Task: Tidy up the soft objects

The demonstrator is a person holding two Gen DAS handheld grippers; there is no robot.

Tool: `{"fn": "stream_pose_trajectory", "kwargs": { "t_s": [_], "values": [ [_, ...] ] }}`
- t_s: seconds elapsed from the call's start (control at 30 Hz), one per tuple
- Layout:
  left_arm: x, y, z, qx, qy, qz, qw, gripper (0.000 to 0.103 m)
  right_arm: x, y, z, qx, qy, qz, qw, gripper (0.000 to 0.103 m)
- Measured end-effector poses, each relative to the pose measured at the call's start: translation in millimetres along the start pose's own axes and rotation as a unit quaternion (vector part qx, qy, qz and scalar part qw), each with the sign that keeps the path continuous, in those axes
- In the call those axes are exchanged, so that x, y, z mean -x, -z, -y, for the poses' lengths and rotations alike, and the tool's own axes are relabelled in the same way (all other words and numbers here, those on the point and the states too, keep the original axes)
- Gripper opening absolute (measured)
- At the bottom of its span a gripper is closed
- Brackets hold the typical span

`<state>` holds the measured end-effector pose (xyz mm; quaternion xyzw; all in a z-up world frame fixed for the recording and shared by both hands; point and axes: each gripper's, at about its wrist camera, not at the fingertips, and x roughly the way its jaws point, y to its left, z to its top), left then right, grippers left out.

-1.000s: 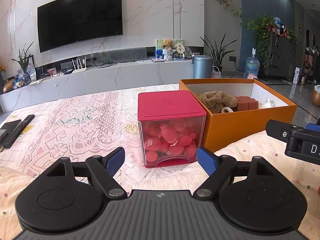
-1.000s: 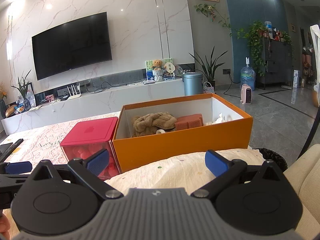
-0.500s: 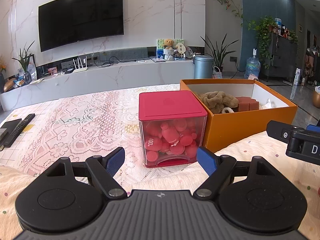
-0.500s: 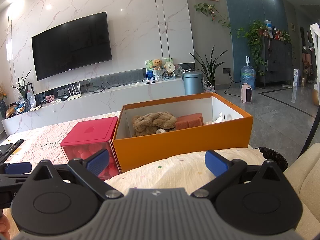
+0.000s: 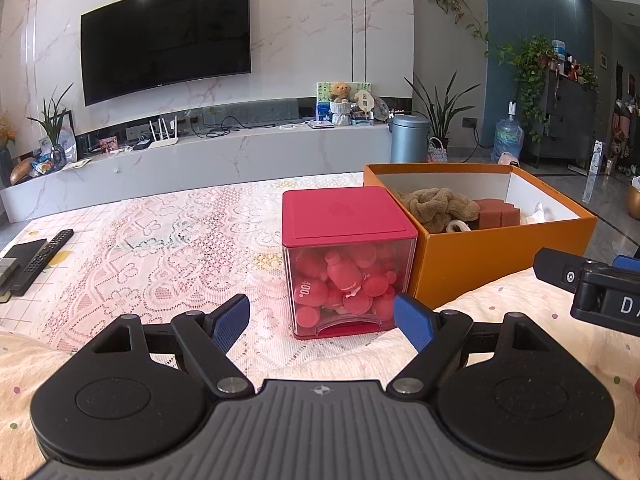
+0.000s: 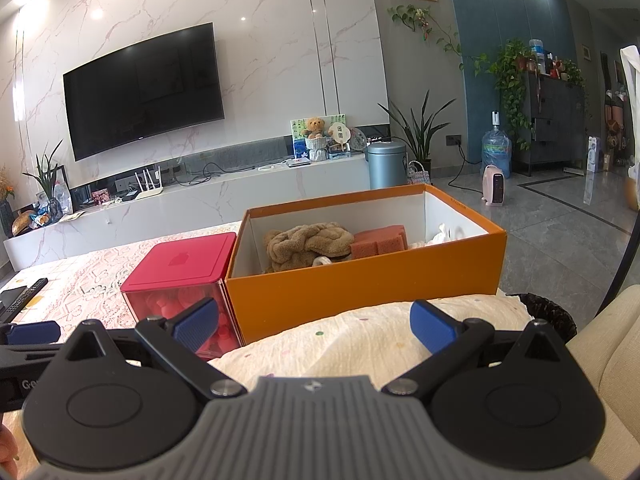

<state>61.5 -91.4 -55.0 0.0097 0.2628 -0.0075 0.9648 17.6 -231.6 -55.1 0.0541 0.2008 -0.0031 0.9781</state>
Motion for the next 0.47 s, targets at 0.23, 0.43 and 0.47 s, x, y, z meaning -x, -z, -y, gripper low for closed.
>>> {"fn": "stream_pose_trajectory", "kwargs": {
  "t_s": [0.23, 0.43, 0.47],
  "values": [
    [0.7, 0.2, 0.9, -0.003, 0.002, 0.001, 1.0, 0.096, -0.6, 0.9, -1.0, 0.0, 0.0, 0.0, 1.0, 0.1],
    [1.6, -0.1, 0.3, 0.0, 0.006, 0.003, 1.0, 0.096, -0.6, 0.6, -0.6, -0.001, 0.0, -0.001, 1.0, 0.1],
    [1.9, 0.0, -0.1, 0.001, 0.006, 0.004, 1.0, 0.096, -0.5, 0.6, -0.8, -0.001, 0.0, -0.001, 1.0, 0.1]
  ]
}}
